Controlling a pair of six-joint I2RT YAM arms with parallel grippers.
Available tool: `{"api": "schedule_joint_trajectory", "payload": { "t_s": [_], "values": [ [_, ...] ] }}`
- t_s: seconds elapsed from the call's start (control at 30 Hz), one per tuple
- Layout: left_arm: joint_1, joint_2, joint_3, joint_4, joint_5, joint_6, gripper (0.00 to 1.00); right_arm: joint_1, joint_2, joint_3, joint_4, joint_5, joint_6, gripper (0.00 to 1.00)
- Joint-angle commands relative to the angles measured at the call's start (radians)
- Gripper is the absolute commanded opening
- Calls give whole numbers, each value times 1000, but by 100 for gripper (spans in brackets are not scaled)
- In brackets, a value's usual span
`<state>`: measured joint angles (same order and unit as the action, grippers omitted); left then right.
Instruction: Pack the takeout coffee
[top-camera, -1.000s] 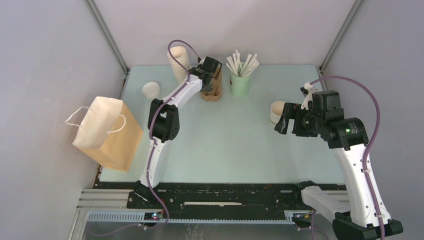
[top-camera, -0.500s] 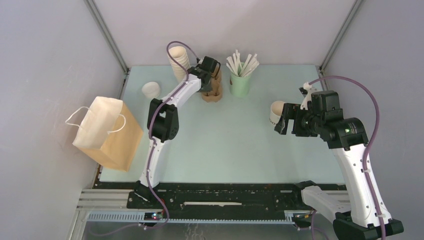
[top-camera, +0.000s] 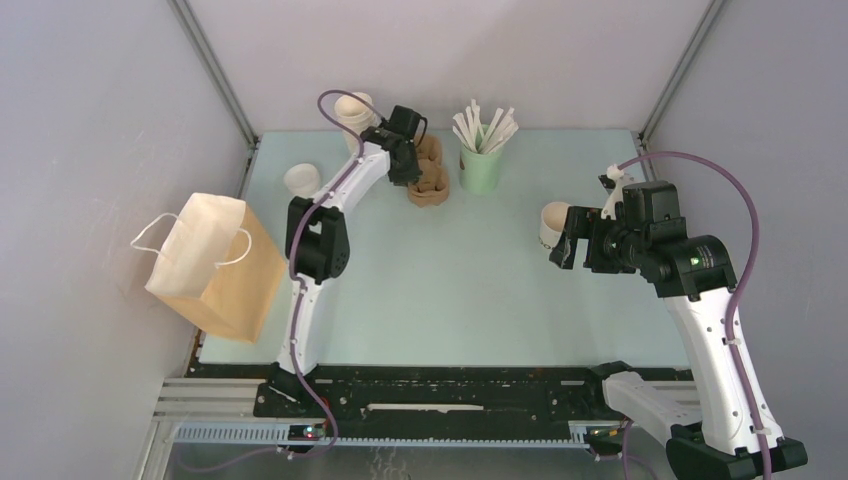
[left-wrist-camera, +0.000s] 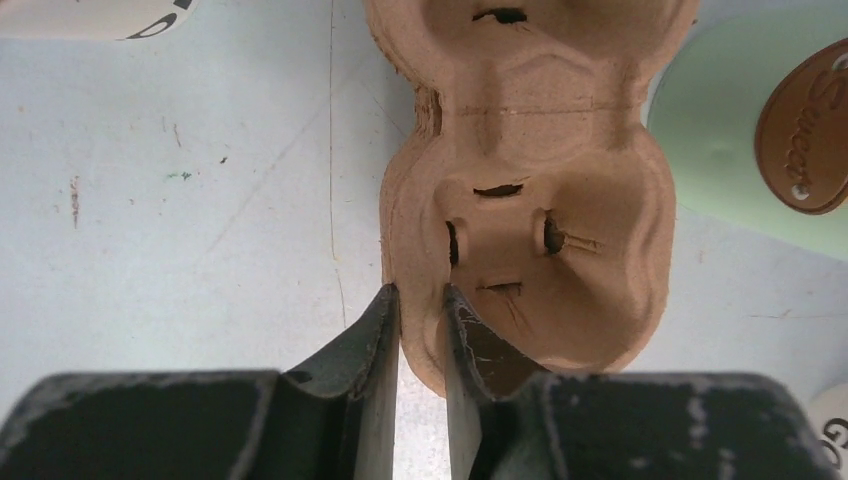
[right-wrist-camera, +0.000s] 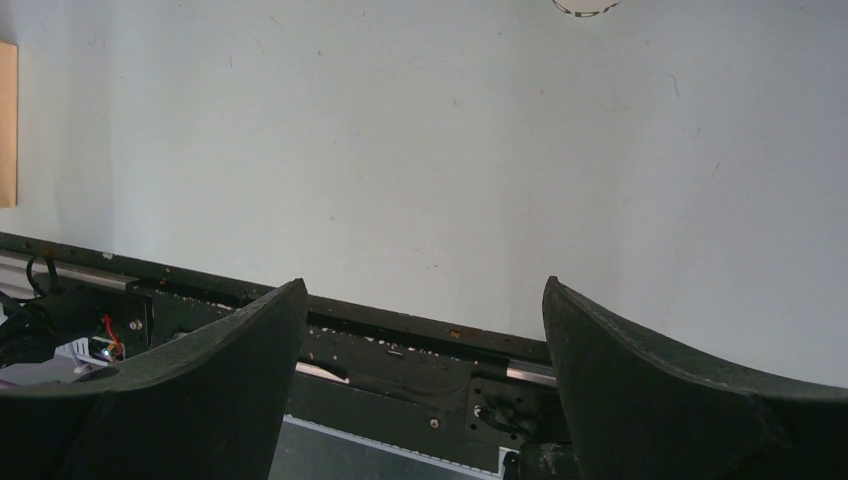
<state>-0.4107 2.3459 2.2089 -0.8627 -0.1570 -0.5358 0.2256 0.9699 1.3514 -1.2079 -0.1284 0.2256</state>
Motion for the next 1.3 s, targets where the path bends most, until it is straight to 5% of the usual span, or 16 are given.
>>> {"api": "schedule_joint_trajectory", "payload": {
  "t_s": [0.0, 0.2, 0.3, 0.63, 0.97, 1.27],
  "values": [
    [27, -89, 57, -7, 105, -69, 18, 8, -7, 30, 17, 7, -13, 96],
    [43, -104, 51, 10, 134, -85, 16, 6, -8, 28, 19, 7, -12, 96],
    [47, -111, 56, 8, 135, -90, 1, 6, -9, 29, 18, 9, -13, 96],
    [52, -158, 37, 39, 144, -91, 0, 6, -7, 29, 21, 6, -11, 96],
    [97, -367, -479, 577, 351, -212, 0, 5, -11, 24, 21, 7, -11, 96],
    [116, -363, -501, 516, 331, -167, 0, 3, -5, 22, 24, 1, -11, 96]
  ]
}}
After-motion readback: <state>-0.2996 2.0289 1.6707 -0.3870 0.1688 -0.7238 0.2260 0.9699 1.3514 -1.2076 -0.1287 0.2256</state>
